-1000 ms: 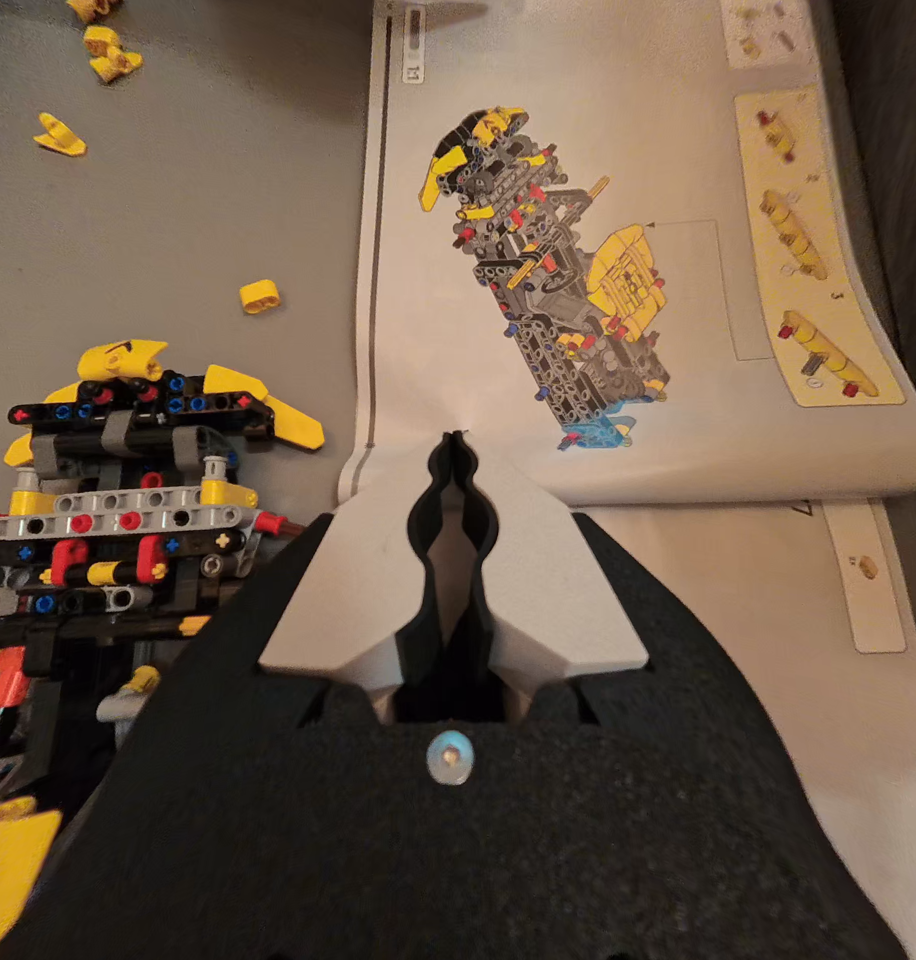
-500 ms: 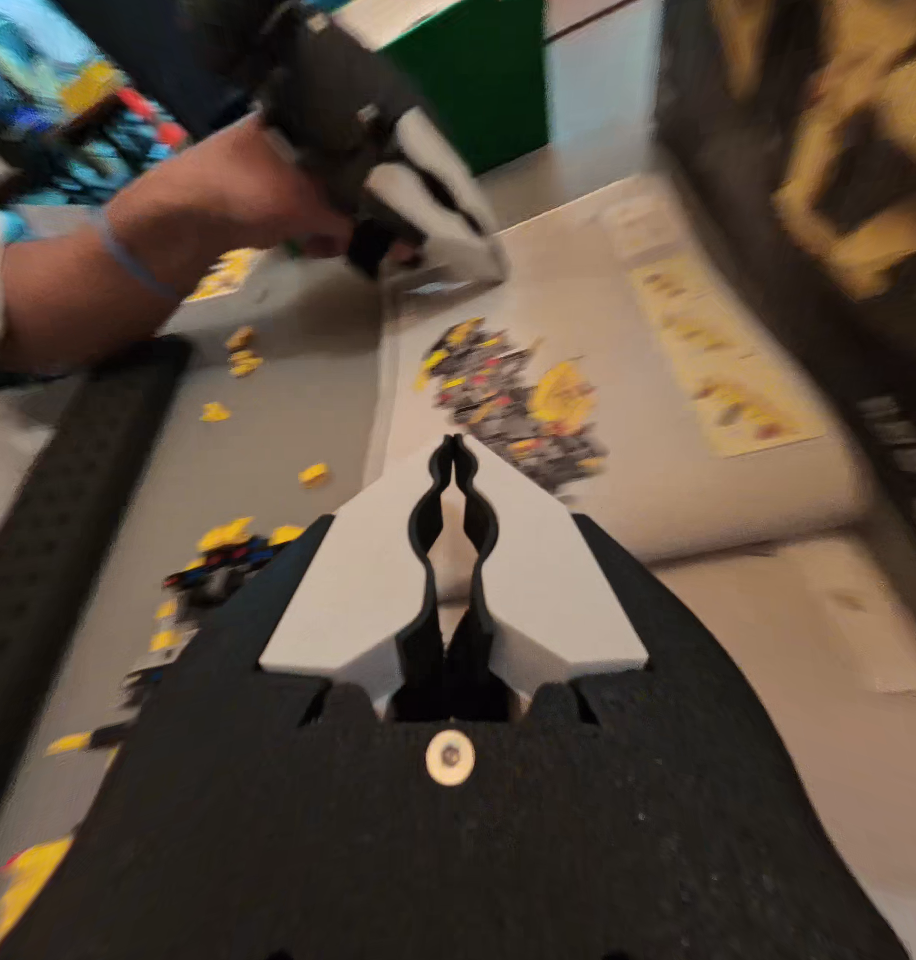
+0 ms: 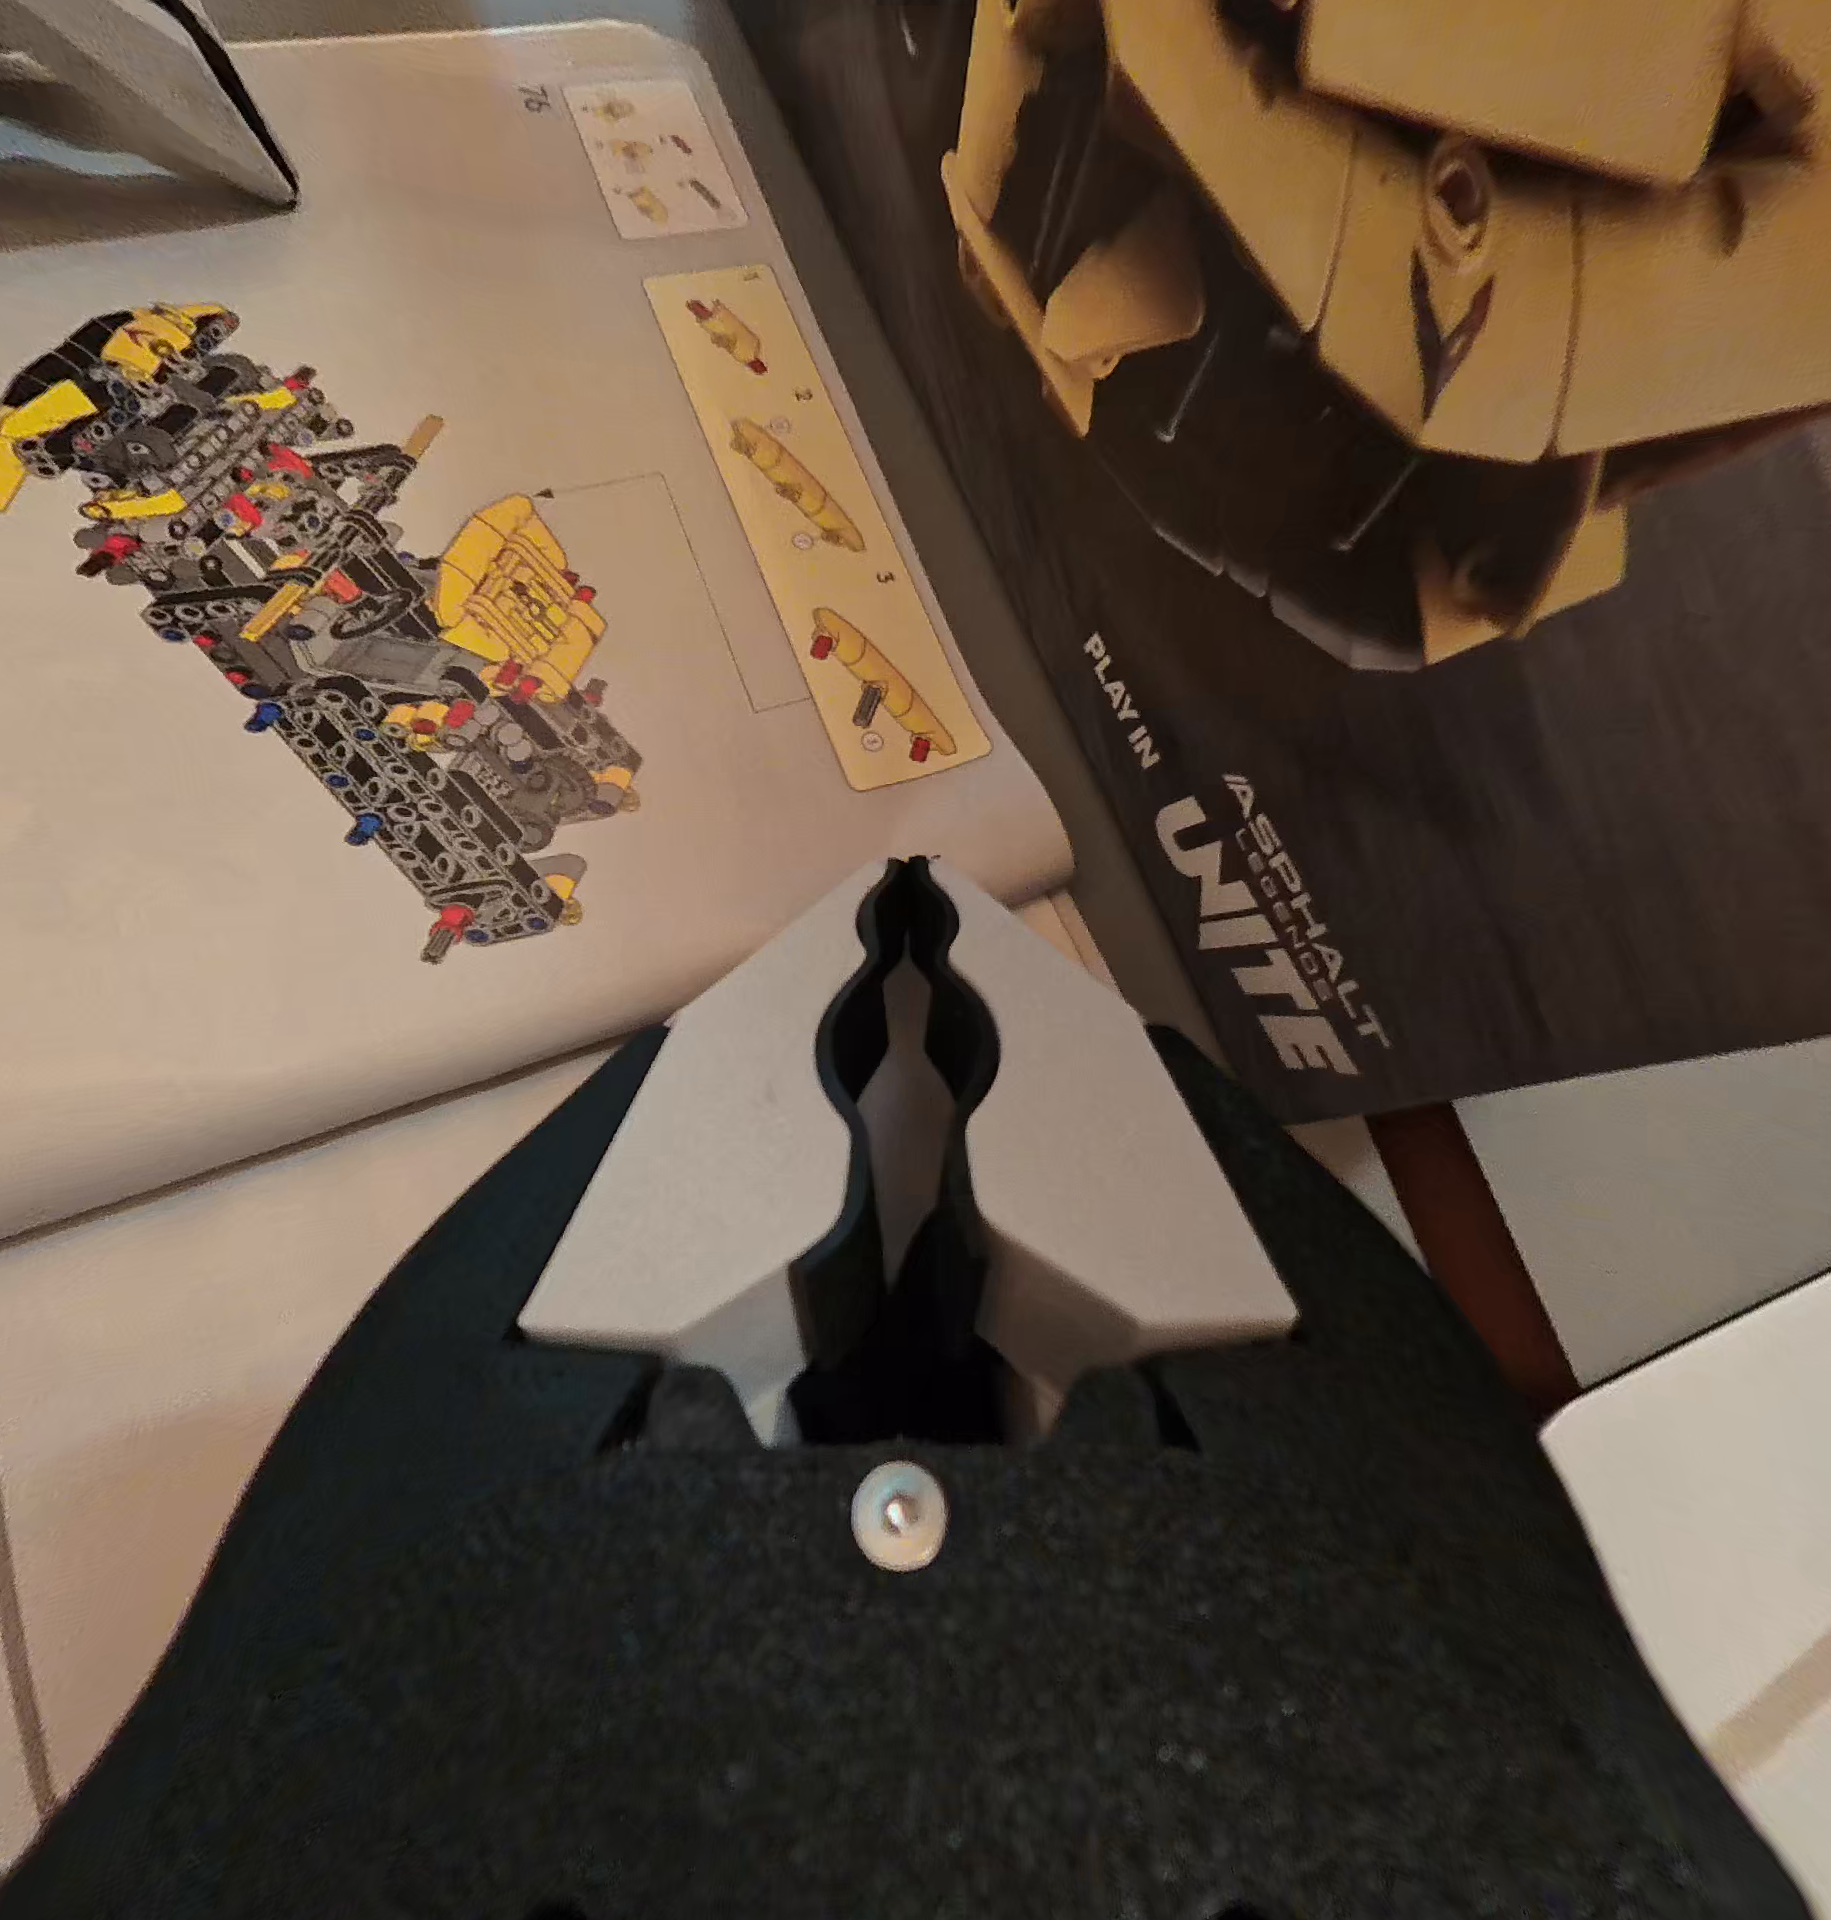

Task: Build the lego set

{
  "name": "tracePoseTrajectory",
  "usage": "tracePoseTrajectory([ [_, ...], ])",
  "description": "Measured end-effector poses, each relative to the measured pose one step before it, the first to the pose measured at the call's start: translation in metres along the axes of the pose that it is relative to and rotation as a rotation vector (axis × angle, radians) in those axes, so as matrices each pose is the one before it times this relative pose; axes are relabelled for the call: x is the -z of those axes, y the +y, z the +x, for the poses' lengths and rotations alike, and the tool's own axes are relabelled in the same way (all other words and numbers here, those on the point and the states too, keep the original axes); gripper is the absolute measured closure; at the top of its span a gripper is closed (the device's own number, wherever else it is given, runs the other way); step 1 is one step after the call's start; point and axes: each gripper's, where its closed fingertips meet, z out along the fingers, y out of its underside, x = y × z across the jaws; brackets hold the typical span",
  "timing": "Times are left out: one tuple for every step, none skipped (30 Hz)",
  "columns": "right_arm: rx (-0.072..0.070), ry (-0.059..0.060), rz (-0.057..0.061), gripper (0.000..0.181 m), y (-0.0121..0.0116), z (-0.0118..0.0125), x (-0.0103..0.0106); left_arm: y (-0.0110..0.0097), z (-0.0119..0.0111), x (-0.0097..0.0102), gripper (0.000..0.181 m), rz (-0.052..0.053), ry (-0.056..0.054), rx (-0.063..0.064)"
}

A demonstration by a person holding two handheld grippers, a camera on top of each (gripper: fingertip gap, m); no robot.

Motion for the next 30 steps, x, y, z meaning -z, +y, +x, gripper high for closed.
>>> tracePoseTrajectory([
  [-0.0061,-0.0007,-0.0017,0.181,-0.00010,-0.00003,-0.00008,-0.00010,0.00004,0.00001,0.181,-0.0014,0.0009,0.0005],
  [-0.0034,0.0012,0.0004,0.181,-0.00016,0.00002,-0.00002,-0.00009,-0.00007,-0.00001,0.181,-0.0023,-0.0003,-0.0009],
  [-0.0071,0.0004,0.0021,0.181,-0.00046,0.00009,0.00016,-0.00005,0.00006,0.00003,0.181,-0.0016,-0.0012,-0.0011],
  [-0.0103,0.0010,0.0012,0.181,-0.00065,0.00015,0.00013,-0.00007,-0.00015,-0.00005,0.181,0.0002,-0.0023,-0.0006],
  [-0.0121,0.0031,0.0019,0.181,-0.00127,0.00019,0.00058,-0.00014,0.00000,-0.00003,0.181,0.0029,-0.0022,-0.0013],
  [-0.0107,0.0005,-0.0005,0.181,-0.00155,-0.00021,0.00131,-0.00010,-0.00005,0.00009,0.181,0.0053,-0.0015,0.0002],
  [0.0017,-0.0266,-0.0036,0.181,-0.00170,-0.00426,0.00312,-0.00003,-0.00003,0.00004,0.180,0.0056,-0.0015,0.0015],
  [-0.0019,-0.0277,0.0091,0.181,-0.00410,-0.00523,0.00532,0.00019,0.00004,0.00029,0.180,0.0046,-0.0010,-0.0044],
  [-0.0099,0.0156,0.0300,0.181,-0.00690,0.00020,0.00908,0.00031,0.00046,0.00060,0.180,0.0040,-0.0004,-0.0095],
  [-0.0038,0.0197,0.0353,0.181,-0.00769,0.00043,0.01261,0.00037,0.00126,0.00182,0.179,0.0051,0.0004,-0.0083],
  [-0.0029,0.0115,0.0309,0.181,-0.00714,-0.00137,0.01585,-0.00050,0.00282,0.00388,0.179,0.0133,0.0043,-0.0096],
  [-0.0059,0.0108,0.0304,0.181,-0.00657,-0.00224,0.01914,-0.00182,0.00467,0.00652,0.179,0.0261,0.0086,-0.0089],
  [-0.0168,0.0229,0.0340,0.181,-0.00595,-0.00200,0.02222,-0.00268,0.00643,0.00847,0.179,0.0334,0.0146,-0.0041],
  [-0.0235,0.0335,0.0370,0.180,-0.00478,-0.00179,0.02443,-0.00253,0.00901,0.00956,0.178,0.0341,0.0282,0.0006],
  [-0.0211,0.0345,0.0320,0.178,-0.00231,-0.00290,0.02608,-0.00218,0.01155,0.01002,0.177,0.0349,0.0403,0.0020],
  [-0.0225,0.0443,0.0253,0.176,0.00001,-0.00256,0.02728,-0.00148,0.01291,0.00985,0.176,0.0361,0.0455,0.0036],
  [-0.0256,0.0518,0.0211,0.174,0.00196,-0.00232,0.02777,-0.00074,0.01372,0.00954,0.175,0.0380,0.0484,0.0054],
  [-0.0333,0.0489,0.0190,0.172,0.00389,-0.00341,0.02689,-0.00027,0.01392,0.00886,0.174,0.0416,0.0497,0.0043],
  [-0.0361,0.0386,0.0160,0.170,0.00557,-0.00585,0.02508,0.00076,0.01329,0.00810,0.173,0.0426,0.0462,0.0028],
  [-0.0256,0.0249,0.0132,0.168,0.00765,-0.00860,0.02233,0.00108,0.01219,0.00731,0.172,0.0444,0.0422,0.0052],
  [-0.0137,0.0224,0.0084,0.167,0.01006,-0.00939,0.01922,0.00142,0.01174,0.00636,0.170,0.0439,0.0419,0.0119],
  [-0.0132,0.0210,0.0005,0.166,0.01202,-0.00978,0.01585,0.00152,0.01165,0.00544,0.165,0.0419,0.0442,0.0185],
  [-0.0067,0.0094,-0.0031,0.163,0.01272,-0.01093,0.01245,0.00227,0.01013,0.00397,0.160,0.0332,0.0363,0.0248],
  [-0.0099,0.0089,0.0016,0.162,0.01204,-0.01047,0.00924,0.00416,0.00767,0.00244,0.159,0.0147,0.0218,0.0227],
  [-0.0173,0.0097,0.0117,0.161,0.01049,-0.00905,0.00604,0.00619,0.00540,0.00115,0.158,-0.0042,0.0072,0.0071],
  [-0.0227,0.0087,0.0209,0.160,0.00886,-0.00732,0.00345,0.00547,0.00378,0.00030,0.159,-0.0024,-0.0048,-0.0116],
  [-0.0217,0.0078,0.0243,0.161,0.00724,-0.00512,0.00146,0.00306,0.00335,-0.00041,0.159,0.0153,-0.0093,-0.0249],
  [-0.0185,0.0182,0.0213,0.161,0.00546,-0.00133,0.00015,0.00081,0.00387,-0.00107,0.159,0.0268,-0.0056,-0.0270],
  [-0.0126,0.0188,0.0192,0.161,0.00275,0.00084,-0.00084,-0.00126,0.00436,-0.00171,0.159,0.0339,0.0009,-0.0206],
  [-0.0082,0.0265,-0.0032,0.163,0.00089,0.00395,-0.00030,-0.00318,0.00359,-0.00241,0.159,0.0399,0.0009,-0.0161],
])
